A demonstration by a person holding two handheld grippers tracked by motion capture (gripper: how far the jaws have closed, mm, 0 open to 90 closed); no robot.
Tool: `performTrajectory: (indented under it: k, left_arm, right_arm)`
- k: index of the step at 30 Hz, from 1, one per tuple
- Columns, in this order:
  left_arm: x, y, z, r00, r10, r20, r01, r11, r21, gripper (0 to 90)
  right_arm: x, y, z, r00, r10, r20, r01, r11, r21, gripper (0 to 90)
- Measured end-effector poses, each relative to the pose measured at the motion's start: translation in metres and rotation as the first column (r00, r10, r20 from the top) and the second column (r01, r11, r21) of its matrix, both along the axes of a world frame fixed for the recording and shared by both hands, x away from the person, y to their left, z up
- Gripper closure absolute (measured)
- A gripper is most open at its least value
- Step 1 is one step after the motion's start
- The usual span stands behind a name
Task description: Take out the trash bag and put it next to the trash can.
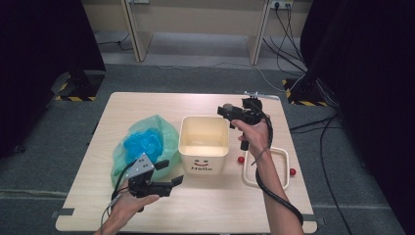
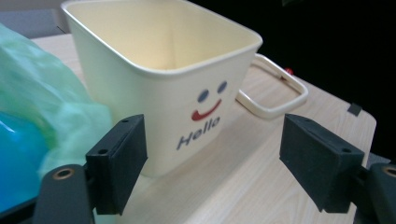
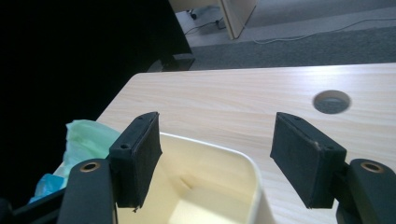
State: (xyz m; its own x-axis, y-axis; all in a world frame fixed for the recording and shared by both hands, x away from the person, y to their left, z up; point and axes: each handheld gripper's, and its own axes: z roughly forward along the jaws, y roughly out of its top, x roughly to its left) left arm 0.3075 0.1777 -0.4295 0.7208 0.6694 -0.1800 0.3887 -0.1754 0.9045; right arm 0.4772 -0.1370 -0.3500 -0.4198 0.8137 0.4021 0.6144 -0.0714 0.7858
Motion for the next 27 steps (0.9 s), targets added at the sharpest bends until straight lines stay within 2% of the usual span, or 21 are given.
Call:
performTrajectory:
  k: [6, 7, 8, 13, 16, 24, 27]
  left_arm:
    - [-0.004, -0.011, -0.019, 0.9996, -0.016, -0.023, 0.016, 0.9999, 0.006, 17.8]
    - [-0.004, -0.011, -0.019, 0.9996, -0.016, -0.023, 0.016, 0.9999, 0.006, 17.3]
    - [-0.005, -0.015, -0.026, 0.9993, -0.024, -0.029, 0.025, 0.9996, 0.012, 17.0]
    - [-0.003, -0.021, -0.040, 0.9987, -0.033, -0.038, 0.034, 0.9990, 0.029, 16.6]
    - [-0.003, -0.024, -0.049, 0.9989, -0.036, -0.030, 0.038, 0.9969, 0.069, 16.6]
    - [-0.002, -0.027, -0.067, 0.9988, -0.039, -0.029, 0.042, 0.9891, 0.141, 16.6]
    - [-0.002, -0.027, -0.072, 0.9992, -0.032, -0.024, 0.036, 0.9852, 0.168, 16.8]
  right_arm:
    - [-0.011, -0.033, -0.015, 0.9992, -0.040, -0.005, 0.040, 0.999, 0.019, 32.9]
    - [-0.014, -0.039, -0.017, 0.9990, -0.045, -0.002, 0.045, 0.999, 0.019, 32.9]
    - [-0.017, -0.045, -0.020, 0.9986, -0.052, -0.003, 0.052, 0.999, 0.015, 32.9]
    - [-0.028, -0.066, -0.030, 0.9972, -0.075, -0.001, 0.075, 0.997, 0.002, 32.5]
    - [-0.034, -0.073, -0.035, 0.9969, -0.079, 0.006, 0.079, 0.997, 0.010, 32.1]
    - [-0.057, -0.096, -0.056, 0.9936, -0.112, 0.018, 0.112, 0.994, -0.013, 30.1]
    - [-0.064, -0.104, -0.064, 0.9913, -0.131, 0.014, 0.131, 0.991, -0.002, 29.6]
